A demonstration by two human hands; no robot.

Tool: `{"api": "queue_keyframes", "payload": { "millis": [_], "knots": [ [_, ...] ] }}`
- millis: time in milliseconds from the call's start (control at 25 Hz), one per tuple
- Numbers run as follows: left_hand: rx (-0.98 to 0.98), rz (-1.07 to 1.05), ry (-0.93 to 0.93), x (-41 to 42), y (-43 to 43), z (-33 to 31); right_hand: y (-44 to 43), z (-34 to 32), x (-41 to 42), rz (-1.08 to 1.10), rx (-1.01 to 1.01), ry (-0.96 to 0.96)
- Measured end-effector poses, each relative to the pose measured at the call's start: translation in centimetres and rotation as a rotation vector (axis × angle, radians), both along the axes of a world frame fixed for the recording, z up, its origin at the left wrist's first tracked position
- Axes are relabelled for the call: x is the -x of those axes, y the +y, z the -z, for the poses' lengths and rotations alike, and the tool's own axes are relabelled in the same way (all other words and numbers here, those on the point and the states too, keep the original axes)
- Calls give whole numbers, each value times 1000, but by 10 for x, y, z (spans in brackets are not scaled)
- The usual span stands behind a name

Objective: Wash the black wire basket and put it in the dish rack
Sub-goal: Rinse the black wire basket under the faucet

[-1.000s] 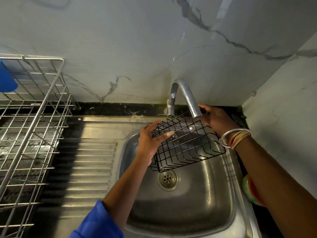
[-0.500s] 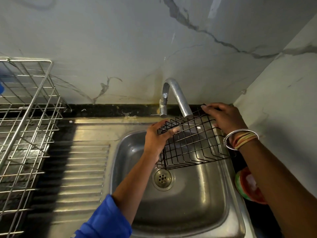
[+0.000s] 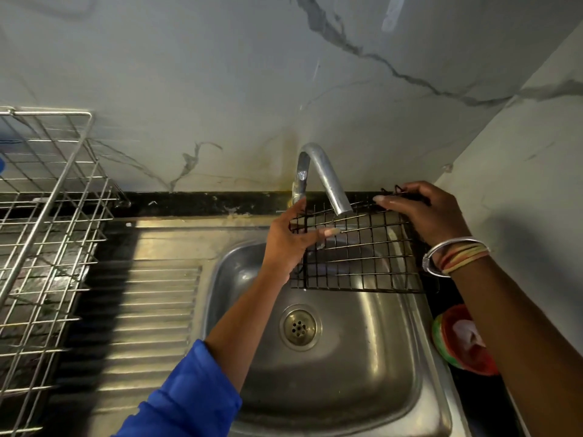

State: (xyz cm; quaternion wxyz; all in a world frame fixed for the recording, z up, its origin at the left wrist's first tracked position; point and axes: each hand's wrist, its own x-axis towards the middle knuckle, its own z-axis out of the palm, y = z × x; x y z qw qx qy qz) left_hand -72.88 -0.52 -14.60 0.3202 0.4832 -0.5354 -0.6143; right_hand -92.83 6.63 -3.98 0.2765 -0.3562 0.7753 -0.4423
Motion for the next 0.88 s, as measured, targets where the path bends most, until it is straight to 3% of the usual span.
{"api": "queue_keyframes", "payload": {
  "millis": [80,280,440,560,680,880],
  "knots": [
    [60,64,-1,-6,-7,6,2,-7,6,22,9,-17],
    [-6,276,136,-23,-17,12,12,-22,16,38,-12,-30],
    [78,65,154,-14,-9,23,13,-25,12,21,7,-25],
    [-21,-70,107,0,5,21,12,-23,6,16,-18,-5],
    [-98,-35,5,14,10,7,13,-21,2,44,11,-36],
    [16,99,-93,14,5,12,23,-17,8,147,33,-190]
  ]
}}
